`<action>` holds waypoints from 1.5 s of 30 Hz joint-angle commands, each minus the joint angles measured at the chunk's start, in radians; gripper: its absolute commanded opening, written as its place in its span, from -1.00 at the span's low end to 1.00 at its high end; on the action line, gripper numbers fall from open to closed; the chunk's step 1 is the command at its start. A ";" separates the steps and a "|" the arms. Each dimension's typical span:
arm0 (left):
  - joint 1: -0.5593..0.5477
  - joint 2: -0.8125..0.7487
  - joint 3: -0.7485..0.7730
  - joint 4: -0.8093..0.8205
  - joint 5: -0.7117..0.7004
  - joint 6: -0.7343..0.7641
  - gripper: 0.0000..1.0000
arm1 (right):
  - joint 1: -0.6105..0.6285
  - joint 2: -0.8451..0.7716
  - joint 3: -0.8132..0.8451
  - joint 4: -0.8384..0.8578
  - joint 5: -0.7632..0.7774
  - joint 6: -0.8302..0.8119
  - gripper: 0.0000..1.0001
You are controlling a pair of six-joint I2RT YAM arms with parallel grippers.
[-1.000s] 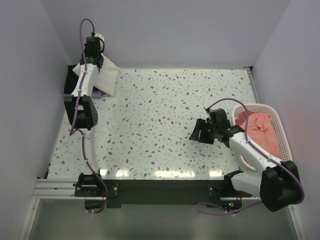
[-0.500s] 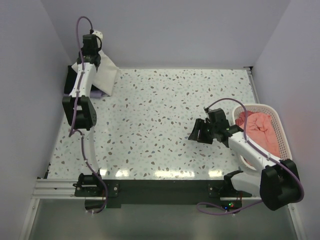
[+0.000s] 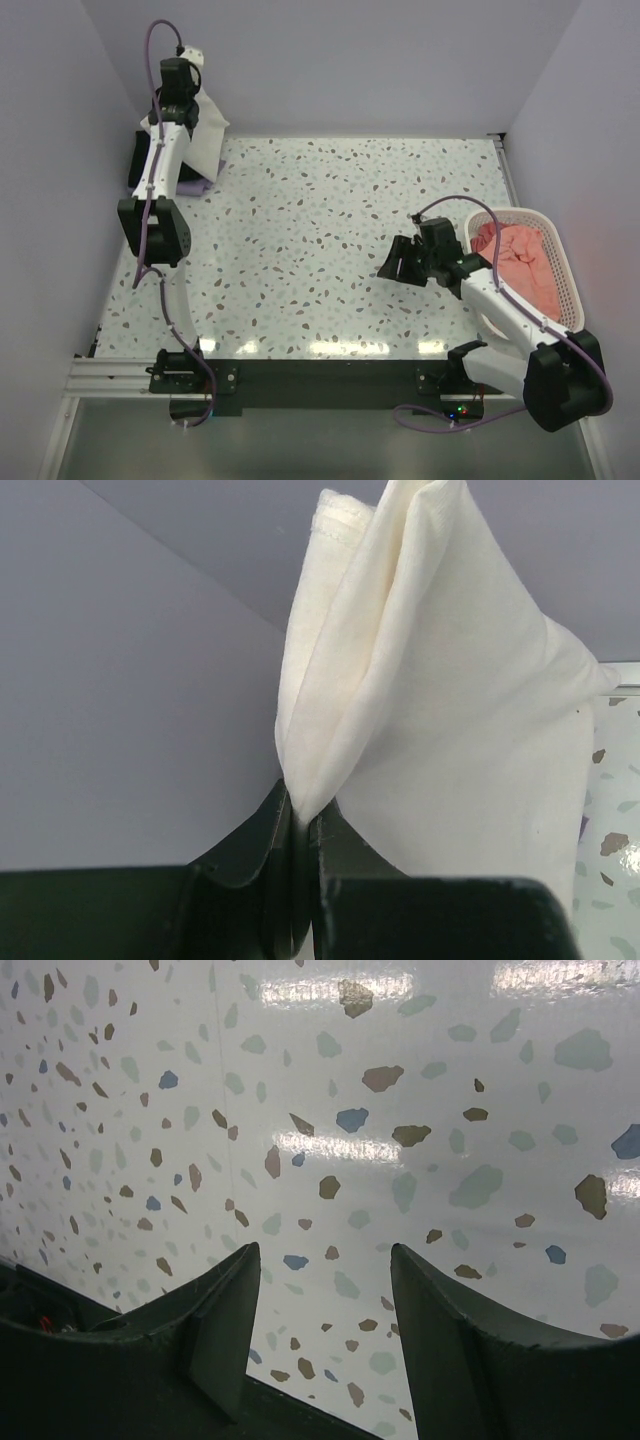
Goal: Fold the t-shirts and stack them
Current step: Neatly place the folded tshirt to the corner, then reset both grippers
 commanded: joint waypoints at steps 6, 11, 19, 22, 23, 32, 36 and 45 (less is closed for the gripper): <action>0.011 -0.054 -0.024 0.108 -0.010 0.013 -1.00 | 0.005 0.009 0.000 0.027 0.022 0.004 0.17; 0.031 -0.013 -0.011 0.113 0.001 0.006 -1.00 | 0.006 0.041 -0.002 0.039 0.028 0.008 0.16; 0.109 0.066 0.002 0.131 0.040 -0.041 -0.89 | 0.005 0.109 0.006 0.057 0.024 0.008 0.15; 0.135 0.086 -0.021 0.181 0.021 -0.096 -0.60 | 0.005 0.118 0.004 0.061 0.021 0.001 0.15; 0.146 0.089 -0.033 0.192 0.034 -0.110 -0.54 | 0.005 0.118 0.003 0.064 0.016 -0.001 0.15; 0.127 -0.028 -0.181 0.257 0.028 -0.325 1.00 | 0.006 0.095 0.023 0.061 -0.010 -0.042 0.18; 0.112 -0.117 -0.294 0.314 0.072 -0.436 1.00 | 0.006 0.061 0.021 0.056 0.004 -0.052 0.20; 0.029 -0.347 -0.674 0.439 0.137 -0.682 1.00 | 0.005 -0.008 0.030 0.034 0.020 -0.059 0.22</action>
